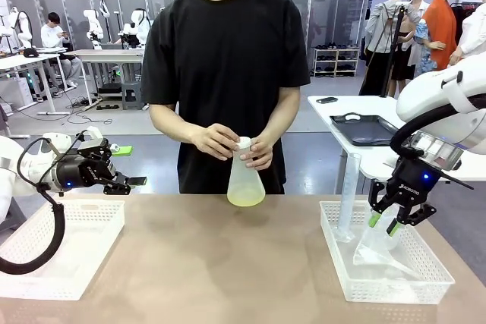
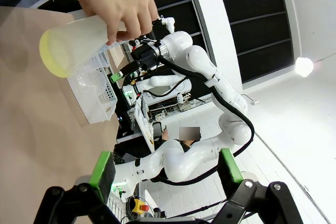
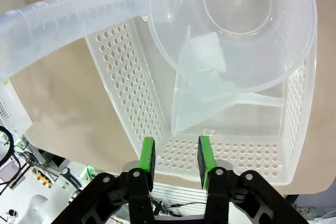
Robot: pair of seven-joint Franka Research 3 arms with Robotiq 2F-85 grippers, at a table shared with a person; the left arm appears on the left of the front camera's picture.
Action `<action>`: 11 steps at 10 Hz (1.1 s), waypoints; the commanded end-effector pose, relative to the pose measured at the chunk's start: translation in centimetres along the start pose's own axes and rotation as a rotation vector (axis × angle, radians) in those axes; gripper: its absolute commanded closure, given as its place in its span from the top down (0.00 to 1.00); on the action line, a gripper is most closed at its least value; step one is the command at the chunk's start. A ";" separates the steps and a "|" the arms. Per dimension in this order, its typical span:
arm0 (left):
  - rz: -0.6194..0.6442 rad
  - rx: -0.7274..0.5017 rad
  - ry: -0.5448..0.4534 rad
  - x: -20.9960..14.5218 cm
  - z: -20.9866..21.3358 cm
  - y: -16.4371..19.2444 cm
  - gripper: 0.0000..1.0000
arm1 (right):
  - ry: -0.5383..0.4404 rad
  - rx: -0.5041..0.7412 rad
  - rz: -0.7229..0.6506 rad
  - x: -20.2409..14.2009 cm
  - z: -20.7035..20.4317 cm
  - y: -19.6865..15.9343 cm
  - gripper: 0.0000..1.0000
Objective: Prepare the solutions needed for the experiment.
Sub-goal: When the human places the Big flask in the center of the table, pick up the Big flask and place it in the left Organizing basket.
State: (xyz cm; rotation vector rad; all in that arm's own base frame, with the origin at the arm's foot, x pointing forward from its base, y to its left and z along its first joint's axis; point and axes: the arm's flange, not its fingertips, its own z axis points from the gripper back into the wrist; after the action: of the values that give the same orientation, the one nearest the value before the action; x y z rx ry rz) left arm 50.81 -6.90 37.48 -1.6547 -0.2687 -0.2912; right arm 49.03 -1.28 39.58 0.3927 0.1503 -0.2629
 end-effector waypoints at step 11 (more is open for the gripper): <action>-0.017 -0.018 0.007 0.1 0.0 0.0 1.00 | -0.275 0.474 0.228 -7.7 3.6 1.0 0.43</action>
State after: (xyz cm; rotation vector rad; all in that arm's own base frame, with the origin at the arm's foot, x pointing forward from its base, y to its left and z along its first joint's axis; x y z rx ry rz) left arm 50.82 -6.91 37.47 -1.6548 -0.2684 -0.2912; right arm 42.39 0.31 46.52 0.7263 -0.1898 -0.1776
